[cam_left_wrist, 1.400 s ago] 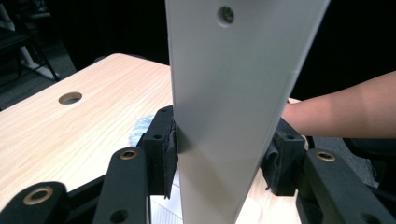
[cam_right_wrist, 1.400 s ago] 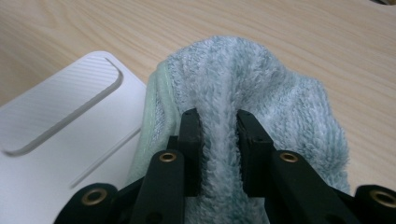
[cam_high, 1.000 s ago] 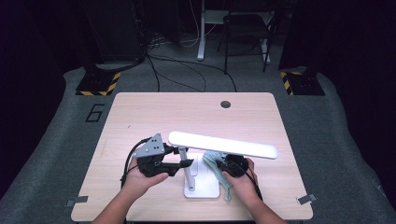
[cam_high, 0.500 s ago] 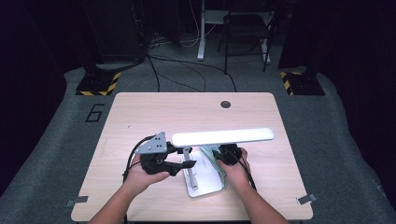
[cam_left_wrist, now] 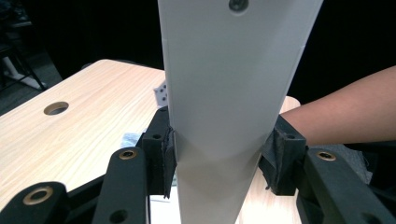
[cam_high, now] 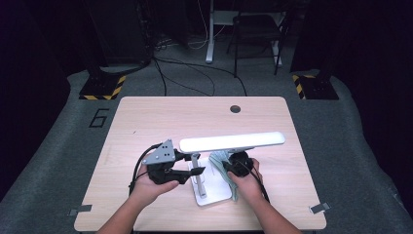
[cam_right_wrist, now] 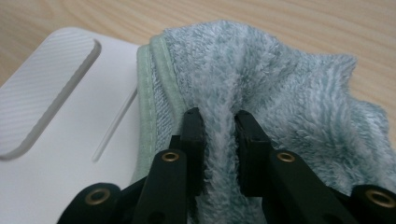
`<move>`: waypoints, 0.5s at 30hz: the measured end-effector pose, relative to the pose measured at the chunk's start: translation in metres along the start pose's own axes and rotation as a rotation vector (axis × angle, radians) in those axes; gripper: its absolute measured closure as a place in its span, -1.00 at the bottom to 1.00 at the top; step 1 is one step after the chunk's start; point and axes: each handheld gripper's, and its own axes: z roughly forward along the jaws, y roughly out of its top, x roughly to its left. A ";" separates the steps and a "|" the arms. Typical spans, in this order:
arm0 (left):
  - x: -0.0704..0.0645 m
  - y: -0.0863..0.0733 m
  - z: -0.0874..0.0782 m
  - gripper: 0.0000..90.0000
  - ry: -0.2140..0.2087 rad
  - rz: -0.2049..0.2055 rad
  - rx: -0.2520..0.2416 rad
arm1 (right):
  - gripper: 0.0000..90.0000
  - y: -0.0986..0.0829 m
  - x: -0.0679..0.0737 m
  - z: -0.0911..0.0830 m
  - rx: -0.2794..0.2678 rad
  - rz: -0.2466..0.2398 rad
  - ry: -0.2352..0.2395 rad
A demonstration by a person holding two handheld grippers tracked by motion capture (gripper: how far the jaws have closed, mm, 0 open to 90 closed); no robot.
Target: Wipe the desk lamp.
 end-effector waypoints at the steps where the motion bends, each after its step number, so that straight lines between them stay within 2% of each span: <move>1: 0.000 0.000 0.000 0.17 -0.004 0.001 0.005 | 0.70 -0.002 0.000 -0.002 0.004 -0.002 0.002; 4: -0.001 0.001 0.000 0.17 0.013 0.000 0.007 | 0.71 -0.008 0.002 -0.009 0.016 -0.009 0.021; 12: -0.002 0.001 0.001 0.17 0.022 -0.004 0.006 | 0.72 -0.033 0.010 -0.030 0.004 -0.035 0.050; 15: -0.002 0.001 0.000 0.17 0.021 -0.004 0.012 | 0.72 -0.043 0.013 -0.038 0.003 -0.021 0.065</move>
